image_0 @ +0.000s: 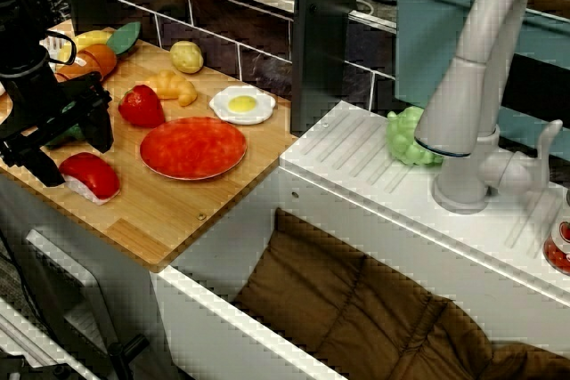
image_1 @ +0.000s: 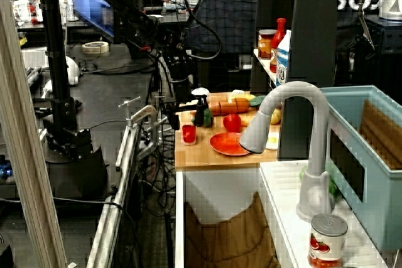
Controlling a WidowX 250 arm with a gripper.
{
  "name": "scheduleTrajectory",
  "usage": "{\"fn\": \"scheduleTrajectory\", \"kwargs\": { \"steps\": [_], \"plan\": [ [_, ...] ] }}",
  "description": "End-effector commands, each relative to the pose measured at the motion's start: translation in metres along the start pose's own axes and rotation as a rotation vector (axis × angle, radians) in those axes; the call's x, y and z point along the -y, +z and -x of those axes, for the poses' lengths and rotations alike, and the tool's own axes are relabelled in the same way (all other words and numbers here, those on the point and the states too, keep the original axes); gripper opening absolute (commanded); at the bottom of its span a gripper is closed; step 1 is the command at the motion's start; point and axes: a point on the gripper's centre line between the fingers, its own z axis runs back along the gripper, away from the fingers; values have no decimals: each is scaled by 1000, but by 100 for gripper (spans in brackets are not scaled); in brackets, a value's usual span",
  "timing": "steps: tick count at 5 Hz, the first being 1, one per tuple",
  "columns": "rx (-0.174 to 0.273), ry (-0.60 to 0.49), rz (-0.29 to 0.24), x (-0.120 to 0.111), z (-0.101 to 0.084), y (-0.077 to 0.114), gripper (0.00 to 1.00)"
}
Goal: Put sushi on plate
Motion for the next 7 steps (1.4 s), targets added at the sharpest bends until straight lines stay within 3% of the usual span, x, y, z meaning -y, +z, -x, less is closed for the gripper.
{"fn": "scheduleTrajectory", "kwargs": {
  "steps": [1,2,3,5,6,7],
  "plan": [
    [44,11,26,4,-3,-9,100],
    [54,14,28,4,-2,-12,100],
    [51,21,33,5,-3,-12,0],
    [45,18,21,9,-1,-8,0],
    [-14,17,-11,20,11,17,0],
    [-55,34,-9,32,19,32,0]
  ]
}}
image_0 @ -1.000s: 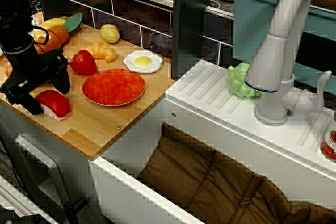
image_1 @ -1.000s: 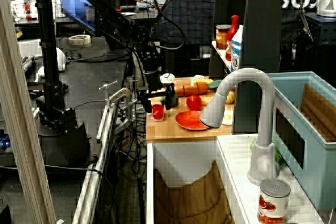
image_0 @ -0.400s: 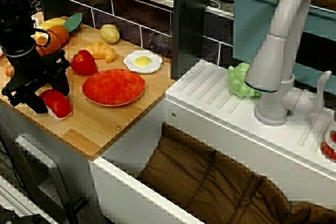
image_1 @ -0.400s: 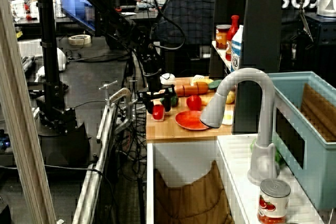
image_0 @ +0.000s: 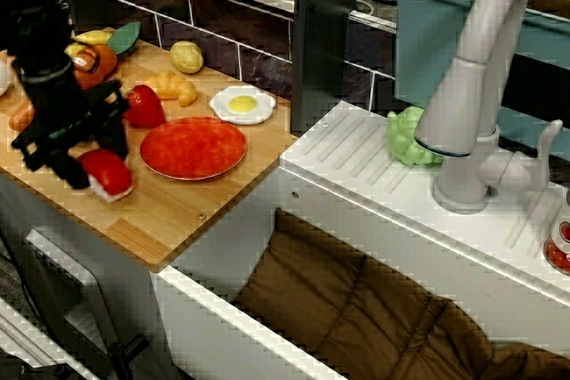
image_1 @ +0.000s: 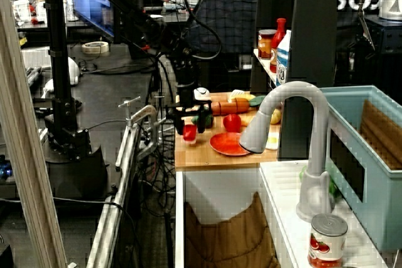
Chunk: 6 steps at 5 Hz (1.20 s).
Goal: Put sushi on plate
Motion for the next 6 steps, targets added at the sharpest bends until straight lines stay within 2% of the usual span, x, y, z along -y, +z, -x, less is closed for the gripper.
{"fn": "scheduleTrajectory", "kwargs": {
  "steps": [1,2,3,5,6],
  "plan": [
    [-12,23,34,35,9,39,0],
    [-15,33,40,47,14,37,0],
    [0,40,26,53,16,27,0],
    [15,46,12,56,13,14,0],
    [15,46,12,56,13,14,100]
  ]
}}
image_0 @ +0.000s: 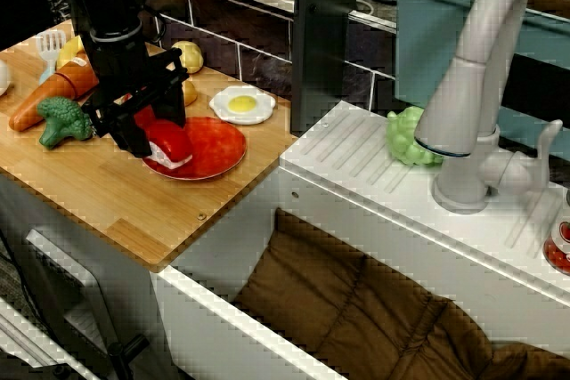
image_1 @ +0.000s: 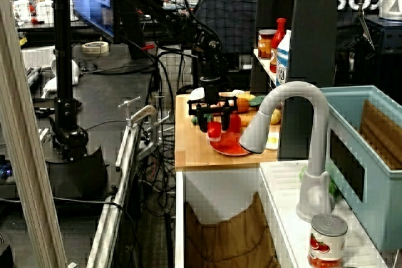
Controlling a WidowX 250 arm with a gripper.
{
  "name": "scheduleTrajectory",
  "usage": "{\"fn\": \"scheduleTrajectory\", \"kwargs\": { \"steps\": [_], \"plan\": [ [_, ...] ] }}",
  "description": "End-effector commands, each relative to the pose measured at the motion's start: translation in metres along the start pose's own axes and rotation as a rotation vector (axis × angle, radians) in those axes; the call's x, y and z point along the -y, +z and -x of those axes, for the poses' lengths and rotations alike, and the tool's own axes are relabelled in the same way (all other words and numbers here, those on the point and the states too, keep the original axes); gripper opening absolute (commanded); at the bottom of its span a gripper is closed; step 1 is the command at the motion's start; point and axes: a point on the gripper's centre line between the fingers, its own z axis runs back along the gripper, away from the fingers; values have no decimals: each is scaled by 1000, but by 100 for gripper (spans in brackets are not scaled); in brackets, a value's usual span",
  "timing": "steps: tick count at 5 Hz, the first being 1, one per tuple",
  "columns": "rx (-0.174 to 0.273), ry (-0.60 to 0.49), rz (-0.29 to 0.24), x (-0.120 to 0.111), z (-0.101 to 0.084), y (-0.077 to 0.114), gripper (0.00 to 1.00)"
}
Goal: Put sushi on plate
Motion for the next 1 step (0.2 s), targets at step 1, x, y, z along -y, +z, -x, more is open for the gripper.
{"fn": "scheduleTrajectory", "kwargs": {
  "steps": [1],
  "plan": [
    [26,-8,35,9,-6,10,100]
  ]
}}
